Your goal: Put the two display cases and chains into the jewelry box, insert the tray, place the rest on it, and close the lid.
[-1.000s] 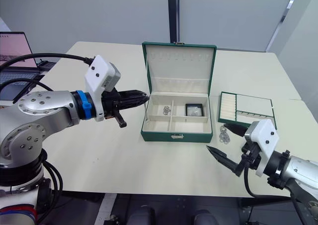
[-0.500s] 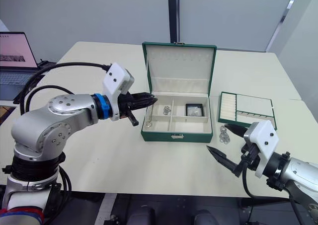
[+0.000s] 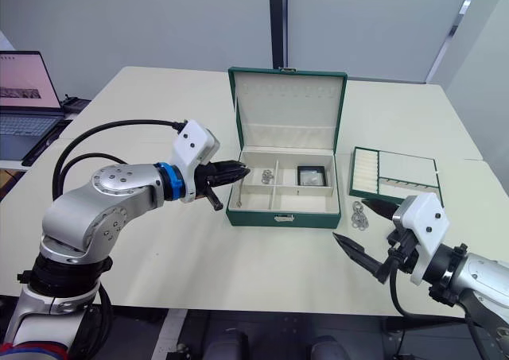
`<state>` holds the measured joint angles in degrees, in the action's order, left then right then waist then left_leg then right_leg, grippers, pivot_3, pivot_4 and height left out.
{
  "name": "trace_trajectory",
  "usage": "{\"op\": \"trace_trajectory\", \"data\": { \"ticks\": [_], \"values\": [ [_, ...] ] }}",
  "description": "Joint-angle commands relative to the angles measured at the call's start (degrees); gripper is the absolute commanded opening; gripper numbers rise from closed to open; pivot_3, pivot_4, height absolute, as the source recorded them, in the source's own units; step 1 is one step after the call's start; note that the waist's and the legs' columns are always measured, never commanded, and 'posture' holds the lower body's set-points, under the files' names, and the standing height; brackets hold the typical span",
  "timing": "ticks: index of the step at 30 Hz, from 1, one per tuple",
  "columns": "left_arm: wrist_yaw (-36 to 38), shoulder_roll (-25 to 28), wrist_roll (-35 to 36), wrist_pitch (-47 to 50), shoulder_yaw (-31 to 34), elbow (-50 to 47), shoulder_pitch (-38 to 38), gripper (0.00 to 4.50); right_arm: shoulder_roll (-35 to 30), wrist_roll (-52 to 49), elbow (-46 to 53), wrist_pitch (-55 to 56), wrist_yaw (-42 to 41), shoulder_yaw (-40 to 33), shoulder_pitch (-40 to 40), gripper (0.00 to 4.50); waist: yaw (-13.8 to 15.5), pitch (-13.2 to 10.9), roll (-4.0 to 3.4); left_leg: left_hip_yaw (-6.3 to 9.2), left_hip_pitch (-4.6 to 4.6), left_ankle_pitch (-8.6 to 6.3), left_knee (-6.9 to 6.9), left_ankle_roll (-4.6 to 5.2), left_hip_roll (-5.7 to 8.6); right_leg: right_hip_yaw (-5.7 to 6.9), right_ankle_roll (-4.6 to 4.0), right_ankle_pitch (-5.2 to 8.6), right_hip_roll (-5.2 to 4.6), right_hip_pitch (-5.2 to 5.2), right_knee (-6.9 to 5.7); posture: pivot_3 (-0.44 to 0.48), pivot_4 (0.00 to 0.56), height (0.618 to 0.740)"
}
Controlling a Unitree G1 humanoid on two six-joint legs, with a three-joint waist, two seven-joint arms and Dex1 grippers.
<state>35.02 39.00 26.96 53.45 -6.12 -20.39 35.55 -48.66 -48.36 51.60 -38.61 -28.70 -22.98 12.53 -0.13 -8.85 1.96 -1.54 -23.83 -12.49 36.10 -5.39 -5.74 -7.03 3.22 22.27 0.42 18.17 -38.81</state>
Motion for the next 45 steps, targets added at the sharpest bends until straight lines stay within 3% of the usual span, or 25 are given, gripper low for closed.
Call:
{"op": "trace_trajectory", "data": {
  "ticks": [1, 28, 41, 42, 45],
  "values": [
    [0.91, -0.35, -1.53, -2.52, -0.12, 0.38, 1.06, 0.17, -0.30, -0.02, 1.12, 0.53, -0.17, -1.75, -0.39, 4.50, -0.01, 0.00, 0.00, 0.00, 0.00, 0.00, 0.00, 0.00, 0.00, 0.00, 0.00, 0.00, 0.00, 0.00, 0.00, 0.000, 0.150, 0.740],
    [4.87, -4.50, -6.03, -5.71, -3.08, 6.28, 1.96, 0.17, 0.07, -0.20, 2.15, 0.41, 1.28, -2.31, 0.39, 4.50, 0.01, 0.00, -0.01, 0.00, -0.01, 0.00, 0.01, 0.00, 0.00, 0.00, 0.00, 0.00, 0.00, 0.00, -0.02, 0.000, 0.150, 0.740],
    [6.49, -5.37, -4.34, -4.08, -1.59, 5.82, 1.69, 4.21, 0.07, 0.04, 2.16, 0.41, 1.59, -1.96, 0.29, 4.50, -0.01, 0.01, -0.02, 0.00, 0.00, 0.00, 0.01, 0.00, 0.00, 0.00, 0.00, 0.00, 0.00, 0.00, -0.03, 0.000, 0.150, 0.740],
    [6.68, -5.54, -3.12, -3.49, -0.43, 5.16, 1.48, 4.44, 0.09, 0.15, 2.12, 0.45, 1.58, -1.73, 0.22, 4.50, -0.01, 0.01, -0.02, 0.00, 0.00, 0.00, 0.01, 0.00, 0.00, 0.00, 0.00, 0.00, 0.00, 0.00, -0.03, 0.000, 0.150, 0.740],
    [9.25, -4.64, 3.76, -0.48, 5.31, 1.69, -0.11, 4.44, 0.09, 0.30, 1.99, 0.46, 1.46, -0.88, -0.12, 4.50, -0.12, 0.01, -0.02, 0.00, 0.00, 0.00, 0.01, 0.00, 0.00, 0.00, 0.00, 0.00, 0.00, 0.00, -0.03, 0.000, 0.150, 0.740]
  ]
}}
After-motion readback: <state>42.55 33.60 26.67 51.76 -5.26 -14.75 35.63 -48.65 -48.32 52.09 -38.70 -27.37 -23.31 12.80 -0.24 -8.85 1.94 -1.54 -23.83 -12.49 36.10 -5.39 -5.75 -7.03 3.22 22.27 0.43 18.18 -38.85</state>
